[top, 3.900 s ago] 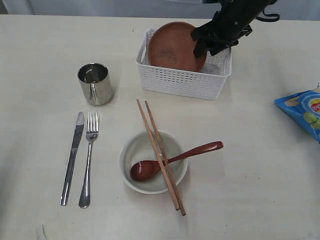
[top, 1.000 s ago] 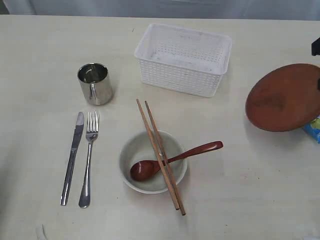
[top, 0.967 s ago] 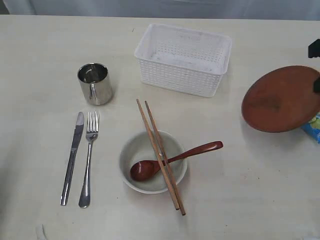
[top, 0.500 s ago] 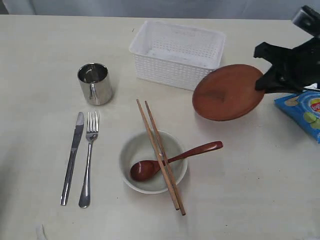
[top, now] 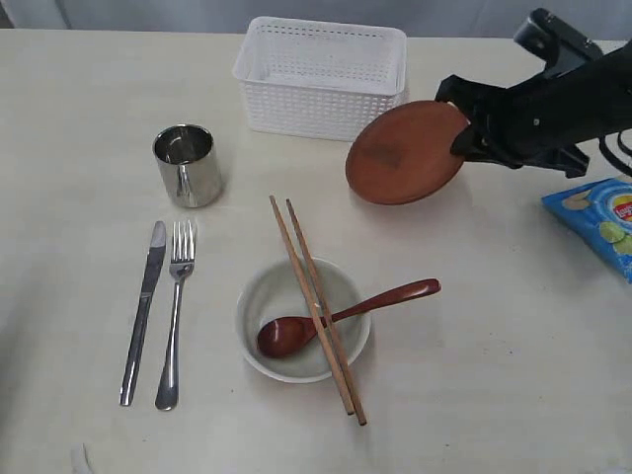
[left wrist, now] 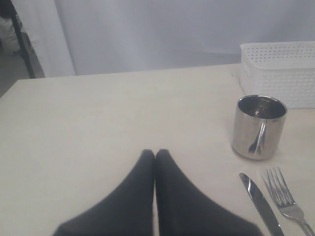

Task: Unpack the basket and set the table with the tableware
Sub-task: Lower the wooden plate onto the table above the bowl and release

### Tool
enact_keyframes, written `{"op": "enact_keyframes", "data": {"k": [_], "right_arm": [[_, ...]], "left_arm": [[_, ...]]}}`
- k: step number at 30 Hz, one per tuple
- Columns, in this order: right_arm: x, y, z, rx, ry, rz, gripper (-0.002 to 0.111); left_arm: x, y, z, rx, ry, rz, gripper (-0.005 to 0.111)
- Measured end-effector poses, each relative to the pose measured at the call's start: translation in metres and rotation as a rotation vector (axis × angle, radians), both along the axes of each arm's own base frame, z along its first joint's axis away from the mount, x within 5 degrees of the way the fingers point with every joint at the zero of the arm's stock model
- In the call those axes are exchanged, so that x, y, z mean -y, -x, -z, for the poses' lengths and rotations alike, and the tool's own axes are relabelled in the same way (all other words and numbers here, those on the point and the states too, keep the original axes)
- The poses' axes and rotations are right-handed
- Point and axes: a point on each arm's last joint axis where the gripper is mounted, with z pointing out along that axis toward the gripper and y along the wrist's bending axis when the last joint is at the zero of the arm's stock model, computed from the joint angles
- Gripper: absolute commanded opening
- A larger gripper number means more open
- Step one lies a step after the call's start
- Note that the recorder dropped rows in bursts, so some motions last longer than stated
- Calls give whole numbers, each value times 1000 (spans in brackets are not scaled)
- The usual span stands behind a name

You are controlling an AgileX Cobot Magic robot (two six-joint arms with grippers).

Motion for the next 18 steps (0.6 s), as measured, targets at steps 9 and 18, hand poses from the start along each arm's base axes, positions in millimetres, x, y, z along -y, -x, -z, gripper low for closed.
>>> {"op": "enact_keyframes", "data": {"k": [9,18], "right_arm": [[-19,-15,20,-77,-16,-62,-1],[-57,-11,31,-99,-17,-154,-1]], "left_arm": [[0,0,0,0,0,0,0],[0,0,0,0,0,0,0]]}}
